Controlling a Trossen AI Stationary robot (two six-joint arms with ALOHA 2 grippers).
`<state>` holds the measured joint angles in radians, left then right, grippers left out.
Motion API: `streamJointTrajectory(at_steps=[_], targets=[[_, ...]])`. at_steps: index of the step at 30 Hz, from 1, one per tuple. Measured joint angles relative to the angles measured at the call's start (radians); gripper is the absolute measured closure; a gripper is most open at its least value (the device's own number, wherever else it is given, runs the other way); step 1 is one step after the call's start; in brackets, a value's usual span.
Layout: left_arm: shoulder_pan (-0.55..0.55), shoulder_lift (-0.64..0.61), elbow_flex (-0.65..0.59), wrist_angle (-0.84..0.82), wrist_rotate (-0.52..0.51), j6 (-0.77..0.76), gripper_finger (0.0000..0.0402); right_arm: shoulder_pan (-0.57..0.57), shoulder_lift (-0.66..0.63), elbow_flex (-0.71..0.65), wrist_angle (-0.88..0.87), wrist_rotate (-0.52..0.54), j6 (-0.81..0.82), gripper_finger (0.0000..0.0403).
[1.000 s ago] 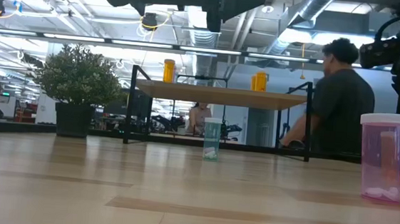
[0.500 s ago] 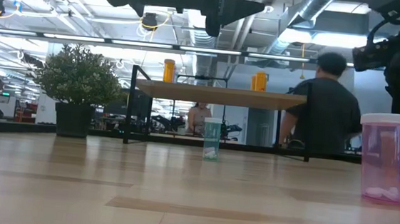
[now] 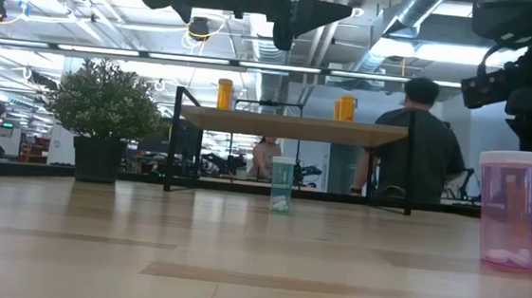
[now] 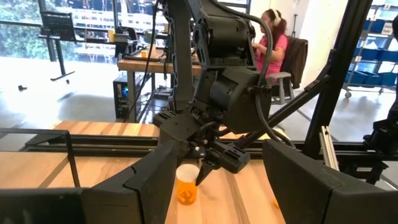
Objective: Pick and place medicine bottles onto shelf by color
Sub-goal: Put the orange large pill bottle on the shelf
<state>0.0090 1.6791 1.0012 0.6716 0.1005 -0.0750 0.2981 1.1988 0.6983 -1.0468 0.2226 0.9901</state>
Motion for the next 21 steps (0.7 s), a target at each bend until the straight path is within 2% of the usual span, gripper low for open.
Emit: streamJointTrajectory(at_steps=[7,16,21], targets=[[0.000,0.000,0.000,-0.001,0.000,0.000,0.0176,0.000,-0.003,0.000,0.000,-0.011,0.000,0.0138],[0.000,0.000,0.000,-0.016,0.000,0.000,0.0176,0.000,-0.004,0.002,0.000,-0.013,-0.005,0.0204],[0.002,-0.047,-0.001,-0.099,0.000,0.024,0.0176,0.000,-0.003,0.050,-0.022,-0.019,-0.011,0.0203]])
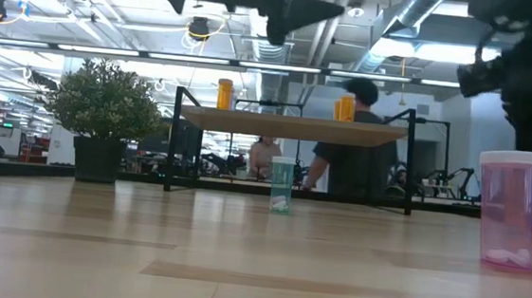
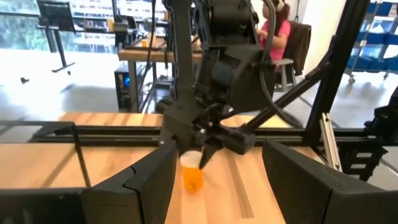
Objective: Pick and place medicine bottles onto shelf by color
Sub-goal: Put the orange large pill bottle on the shelf
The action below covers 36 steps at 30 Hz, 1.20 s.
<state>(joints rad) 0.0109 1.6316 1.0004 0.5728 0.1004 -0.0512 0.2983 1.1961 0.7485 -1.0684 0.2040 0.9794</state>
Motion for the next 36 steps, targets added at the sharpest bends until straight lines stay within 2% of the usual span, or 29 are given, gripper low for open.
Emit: streamJointTrajectory(at_steps=[5,12,20,28,32,36], targets=[[0.000,-0.087,-0.030,-0.046,0.000,0.018,0.0176,-0.013,0.000,0.103,-0.003,0.003,-0.071,0.0186],[0.000,-0.154,-0.093,-0.033,-0.010,0.029,0.0176,-0.101,0.000,0.293,-0.001,0.076,-0.206,0.0192],[0.000,-0.215,-0.147,-0.027,-0.036,0.029,0.0176,-0.274,0.003,0.509,0.092,0.113,-0.449,0.0189],[0.000,-0.247,-0.189,-0.037,-0.037,0.012,0.0176,-0.488,0.002,0.652,0.161,0.111,-0.676,0.0190],[0.000,-0.248,-0.189,-0.046,-0.037,0.005,0.0176,-0.595,0.005,0.692,0.196,0.055,-0.753,0.0189],[0.000,-0.248,-0.189,-0.054,-0.036,0.005,0.0176,-0.684,0.064,0.751,0.201,-0.021,-0.814,0.0191]])
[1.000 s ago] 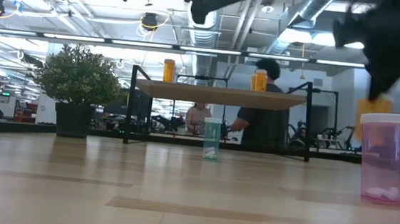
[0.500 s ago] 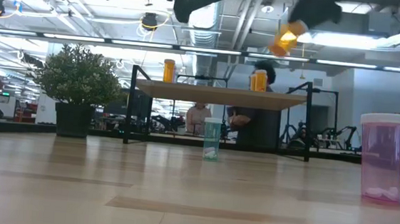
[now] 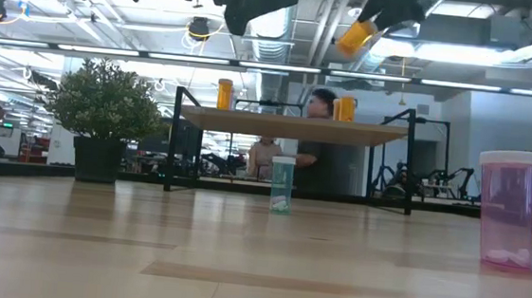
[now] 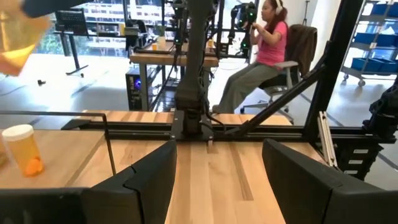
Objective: Pick and place medicine bottles onto shelf by color
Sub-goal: Put the orange large pill bottle on the shelf
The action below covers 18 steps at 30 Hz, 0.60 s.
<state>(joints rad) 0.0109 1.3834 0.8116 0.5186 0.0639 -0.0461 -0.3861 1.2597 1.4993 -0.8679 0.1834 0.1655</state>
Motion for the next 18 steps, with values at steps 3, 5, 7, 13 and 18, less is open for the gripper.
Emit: streamJointTrajectory(at_steps=[3,5,7,13,18], targets=[[0.000,0.000,0.000,-0.001,0.000,0.000,0.0176,-0.043,0.070,0.077,-0.038,-0.024,-0.060,0.0190],[0.000,-0.005,0.000,-0.010,0.000,0.003,0.0176,-0.065,0.125,0.133,-0.108,-0.025,-0.095,0.0189],[0.000,-0.011,0.000,-0.017,0.000,0.010,0.0176,-0.082,0.181,0.186,-0.196,-0.025,-0.126,0.0189],[0.000,-0.019,0.000,-0.048,0.000,0.025,0.0176,-0.094,0.268,0.293,-0.416,-0.024,-0.166,0.0192],[0.000,-0.025,0.000,-0.042,-0.026,0.035,0.0177,-0.096,0.264,0.311,-0.453,-0.025,-0.175,0.0186]])
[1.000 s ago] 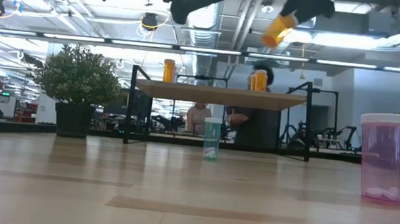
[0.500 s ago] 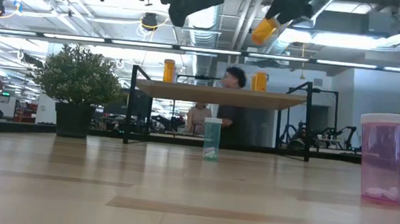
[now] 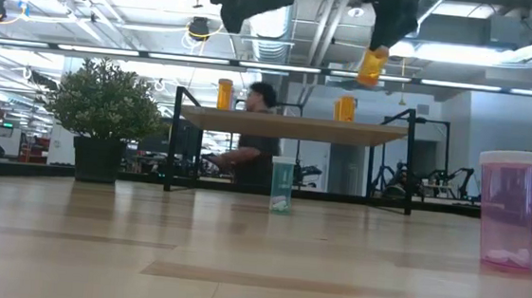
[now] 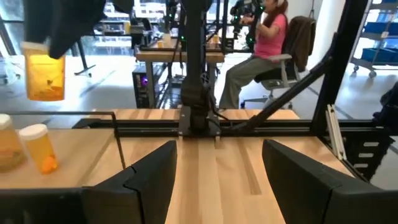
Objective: Pick and place medicine bottles onto shelf by color
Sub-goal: Put the orange large pill bottle on the shelf
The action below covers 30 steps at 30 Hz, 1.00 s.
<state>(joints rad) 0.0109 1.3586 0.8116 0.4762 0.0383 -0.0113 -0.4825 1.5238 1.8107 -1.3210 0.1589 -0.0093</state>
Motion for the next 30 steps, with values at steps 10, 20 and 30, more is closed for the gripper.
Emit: streamJointTrajectory(at_steps=[10,20,30], targets=[[-0.002,-0.147,-0.178,0.294,0.004,0.000,0.0223,-0.017,0.079,0.000,-0.087,0.000,-0.044,0.0184],[0.024,-0.241,-0.275,0.342,-0.018,-0.036,0.0230,-0.025,0.169,-0.001,-0.083,0.000,-0.055,0.0184],[0.021,-0.241,-0.275,0.296,0.013,-0.086,0.0230,-0.048,0.195,-0.001,-0.091,0.000,-0.052,0.0184]])
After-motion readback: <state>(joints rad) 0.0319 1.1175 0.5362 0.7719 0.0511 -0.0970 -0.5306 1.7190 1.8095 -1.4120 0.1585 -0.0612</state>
